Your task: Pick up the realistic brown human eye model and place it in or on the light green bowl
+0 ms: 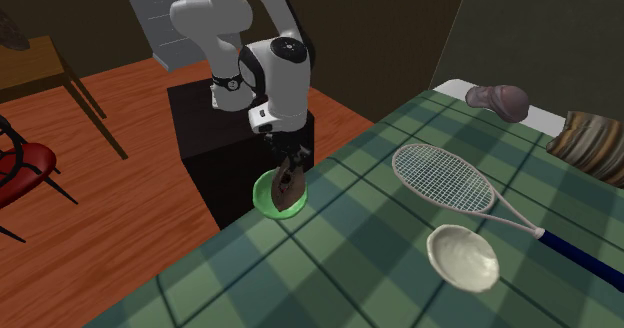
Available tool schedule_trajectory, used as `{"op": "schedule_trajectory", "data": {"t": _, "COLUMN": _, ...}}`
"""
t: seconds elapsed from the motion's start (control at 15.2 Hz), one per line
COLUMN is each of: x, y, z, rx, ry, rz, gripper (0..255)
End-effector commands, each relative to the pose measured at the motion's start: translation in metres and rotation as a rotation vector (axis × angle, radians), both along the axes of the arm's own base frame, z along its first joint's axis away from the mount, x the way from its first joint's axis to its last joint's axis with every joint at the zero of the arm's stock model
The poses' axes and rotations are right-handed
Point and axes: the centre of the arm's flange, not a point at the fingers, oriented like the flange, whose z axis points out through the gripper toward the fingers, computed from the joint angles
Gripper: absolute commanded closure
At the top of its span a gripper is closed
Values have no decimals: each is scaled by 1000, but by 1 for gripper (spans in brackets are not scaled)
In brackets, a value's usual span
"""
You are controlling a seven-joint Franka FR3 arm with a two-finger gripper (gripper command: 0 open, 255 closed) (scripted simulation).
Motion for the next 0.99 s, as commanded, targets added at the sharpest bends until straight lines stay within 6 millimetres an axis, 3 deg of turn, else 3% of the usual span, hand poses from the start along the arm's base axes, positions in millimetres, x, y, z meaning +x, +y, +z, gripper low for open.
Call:
{"op": "schedule_trajectory", "data": {"t": 0.0, "x": 0, "y": -1, "z": -11, "rx": 0, "ry": 1, "rz": -1, "gripper": 255}}
{"op": "schedule_trajectory", "data": {"t": 0.59, "x": 0, "y": -1, "z": -16, "rx": 0, "ry": 1, "rz": -1, "gripper": 255}}
{"op": "schedule_trajectory", "data": {"t": 0.66, "x": 0, "y": 0, "z": -17, "rx": 0, "ry": 1, "rz": -1, "gripper": 0}}
{"op": "schedule_trajectory", "data": {"t": 0.92, "x": -1, "y": 0, "z": -17, "rx": 0, "ry": 1, "rz": -1, "gripper": 0}}
